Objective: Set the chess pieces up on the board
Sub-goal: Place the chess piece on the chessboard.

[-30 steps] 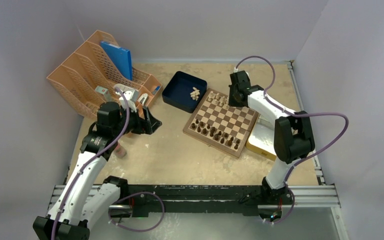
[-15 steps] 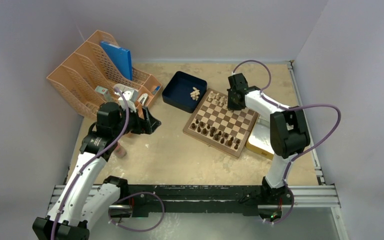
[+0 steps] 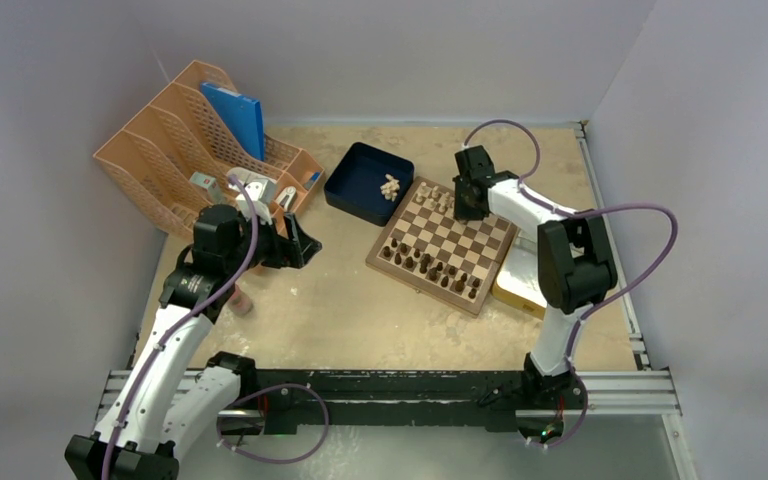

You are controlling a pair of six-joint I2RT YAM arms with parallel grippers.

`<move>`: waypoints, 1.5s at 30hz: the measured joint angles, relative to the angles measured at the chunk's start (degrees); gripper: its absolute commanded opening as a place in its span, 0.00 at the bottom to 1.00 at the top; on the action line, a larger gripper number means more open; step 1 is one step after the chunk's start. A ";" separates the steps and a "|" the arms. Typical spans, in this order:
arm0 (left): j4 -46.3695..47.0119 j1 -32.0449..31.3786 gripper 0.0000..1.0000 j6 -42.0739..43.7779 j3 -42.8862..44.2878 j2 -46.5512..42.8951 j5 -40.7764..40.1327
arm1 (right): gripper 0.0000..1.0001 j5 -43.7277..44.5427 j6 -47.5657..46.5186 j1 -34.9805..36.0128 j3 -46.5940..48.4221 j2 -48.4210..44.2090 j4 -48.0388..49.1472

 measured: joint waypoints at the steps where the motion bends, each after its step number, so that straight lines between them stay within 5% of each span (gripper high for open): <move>1: 0.00 0.00 0.79 0.00 0.00 -0.02 -0.02 | 0.28 0.02 -0.04 0.00 0.55 0.42 -0.02; 24: -0.15 0.00 0.79 0.00 0.00 -0.44 -0.92 | 0.19 2.14 -0.04 0.00 1.44 1.57 0.50; 31: -0.17 0.00 0.79 -0.02 0.00 -0.50 -0.94 | 0.30 2.23 -0.02 0.00 1.44 1.57 0.55; 45: -0.15 0.00 0.78 -0.02 0.00 -0.59 -0.96 | 0.34 3.96 1.18 0.00 2.14 -2.19 -1.33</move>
